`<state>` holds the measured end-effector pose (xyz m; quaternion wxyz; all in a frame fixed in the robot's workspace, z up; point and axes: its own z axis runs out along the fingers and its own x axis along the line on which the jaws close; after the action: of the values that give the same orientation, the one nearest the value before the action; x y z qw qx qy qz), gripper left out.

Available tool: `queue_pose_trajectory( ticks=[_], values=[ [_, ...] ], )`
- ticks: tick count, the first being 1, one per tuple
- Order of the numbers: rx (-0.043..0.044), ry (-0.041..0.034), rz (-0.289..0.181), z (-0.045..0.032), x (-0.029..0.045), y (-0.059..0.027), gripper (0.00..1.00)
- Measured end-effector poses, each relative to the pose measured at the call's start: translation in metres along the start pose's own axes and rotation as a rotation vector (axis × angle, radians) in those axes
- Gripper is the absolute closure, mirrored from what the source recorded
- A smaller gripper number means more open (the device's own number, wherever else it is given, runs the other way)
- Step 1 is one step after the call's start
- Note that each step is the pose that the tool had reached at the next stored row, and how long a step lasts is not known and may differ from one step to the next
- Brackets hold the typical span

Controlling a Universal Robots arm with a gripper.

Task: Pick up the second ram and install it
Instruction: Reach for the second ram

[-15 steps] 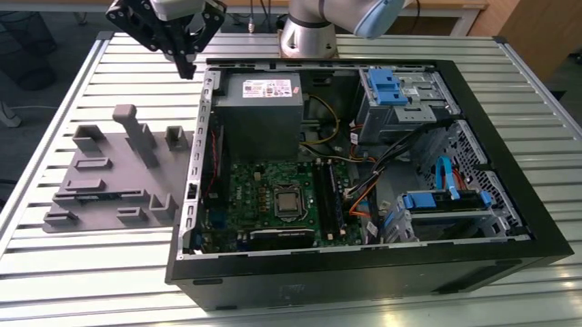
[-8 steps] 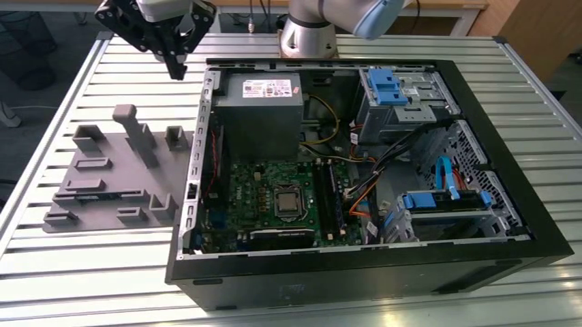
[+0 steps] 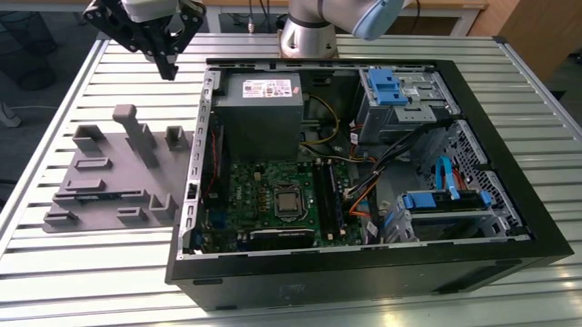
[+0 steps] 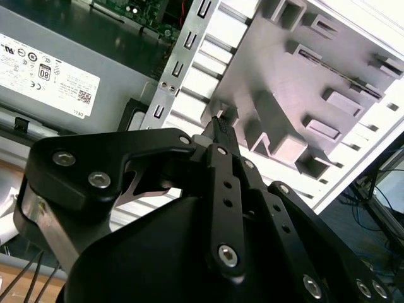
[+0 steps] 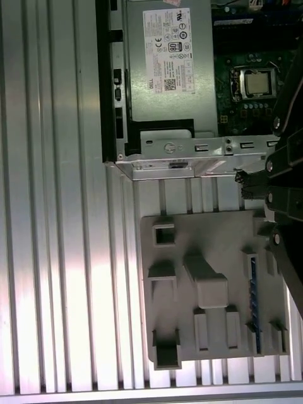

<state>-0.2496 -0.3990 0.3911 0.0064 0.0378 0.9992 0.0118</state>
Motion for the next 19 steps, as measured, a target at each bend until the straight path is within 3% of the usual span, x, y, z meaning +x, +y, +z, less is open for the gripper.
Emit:
queue_pose_trajectory(
  ticks=[19],
  values=[
    [0.0000, 0.0000, 0.000, 0.0004, 0.0285, -0.0022, 0.89]
  ],
)
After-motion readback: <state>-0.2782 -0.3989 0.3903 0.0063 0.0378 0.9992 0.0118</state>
